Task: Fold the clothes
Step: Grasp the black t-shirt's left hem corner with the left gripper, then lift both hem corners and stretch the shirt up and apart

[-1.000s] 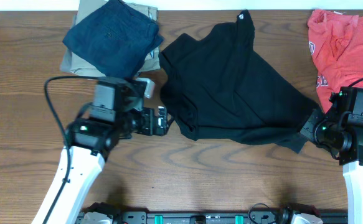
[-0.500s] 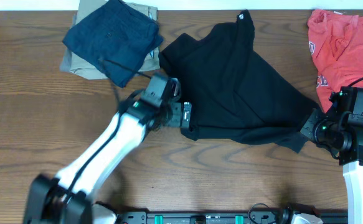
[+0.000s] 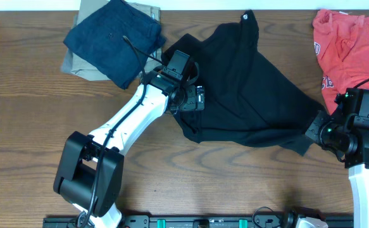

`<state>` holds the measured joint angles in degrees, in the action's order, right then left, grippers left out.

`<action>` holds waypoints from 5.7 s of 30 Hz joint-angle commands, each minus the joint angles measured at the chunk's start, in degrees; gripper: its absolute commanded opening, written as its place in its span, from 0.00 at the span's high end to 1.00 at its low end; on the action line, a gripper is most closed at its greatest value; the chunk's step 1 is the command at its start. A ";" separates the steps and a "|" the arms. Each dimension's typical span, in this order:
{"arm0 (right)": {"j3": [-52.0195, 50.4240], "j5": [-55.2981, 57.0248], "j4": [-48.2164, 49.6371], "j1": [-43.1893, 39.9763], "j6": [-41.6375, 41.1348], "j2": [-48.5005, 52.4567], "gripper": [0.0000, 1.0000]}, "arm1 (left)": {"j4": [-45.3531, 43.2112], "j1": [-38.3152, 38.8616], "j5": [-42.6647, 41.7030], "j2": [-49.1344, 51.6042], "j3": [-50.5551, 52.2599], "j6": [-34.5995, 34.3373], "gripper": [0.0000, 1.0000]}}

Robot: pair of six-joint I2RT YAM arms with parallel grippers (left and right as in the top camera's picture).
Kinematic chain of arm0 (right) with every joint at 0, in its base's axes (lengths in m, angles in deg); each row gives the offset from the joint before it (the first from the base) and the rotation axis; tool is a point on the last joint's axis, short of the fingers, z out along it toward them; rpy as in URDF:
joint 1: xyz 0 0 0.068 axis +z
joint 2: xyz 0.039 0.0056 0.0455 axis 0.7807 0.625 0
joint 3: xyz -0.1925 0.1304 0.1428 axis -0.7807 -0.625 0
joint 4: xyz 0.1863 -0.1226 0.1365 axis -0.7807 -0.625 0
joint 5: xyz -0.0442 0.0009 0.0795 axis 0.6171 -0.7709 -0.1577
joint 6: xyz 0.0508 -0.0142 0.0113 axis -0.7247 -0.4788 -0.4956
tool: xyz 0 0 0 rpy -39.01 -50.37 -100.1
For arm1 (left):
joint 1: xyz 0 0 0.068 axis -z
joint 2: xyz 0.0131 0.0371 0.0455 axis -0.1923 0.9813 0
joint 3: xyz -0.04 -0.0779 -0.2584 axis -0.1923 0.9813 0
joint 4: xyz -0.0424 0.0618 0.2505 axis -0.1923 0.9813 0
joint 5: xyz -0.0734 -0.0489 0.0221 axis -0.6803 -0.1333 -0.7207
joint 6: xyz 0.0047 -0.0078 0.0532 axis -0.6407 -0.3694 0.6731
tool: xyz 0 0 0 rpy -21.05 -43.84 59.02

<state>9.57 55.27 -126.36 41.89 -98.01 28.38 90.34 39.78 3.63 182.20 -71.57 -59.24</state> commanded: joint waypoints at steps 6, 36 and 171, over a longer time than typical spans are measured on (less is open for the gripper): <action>0.15 -0.35 0.35 -0.68 1.16 -0.04 0.99 | 1.53 0.74 1.16 2.05 -0.72 -10.60 0.02; 0.15 -0.33 0.79 -0.68 1.62 -0.02 0.98 | -1.31 3.69 2.78 7.87 -0.74 -12.02 0.02; 82.51 -6.38 -7.32 -14.75 12.09 26.95 0.99 | 5.86 -8.52 24.55 -18.45 -50.66 9.29 0.93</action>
<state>90.17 48.89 -131.71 29.45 -87.19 55.42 95.24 31.82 28.24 165.02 -120.31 -52.84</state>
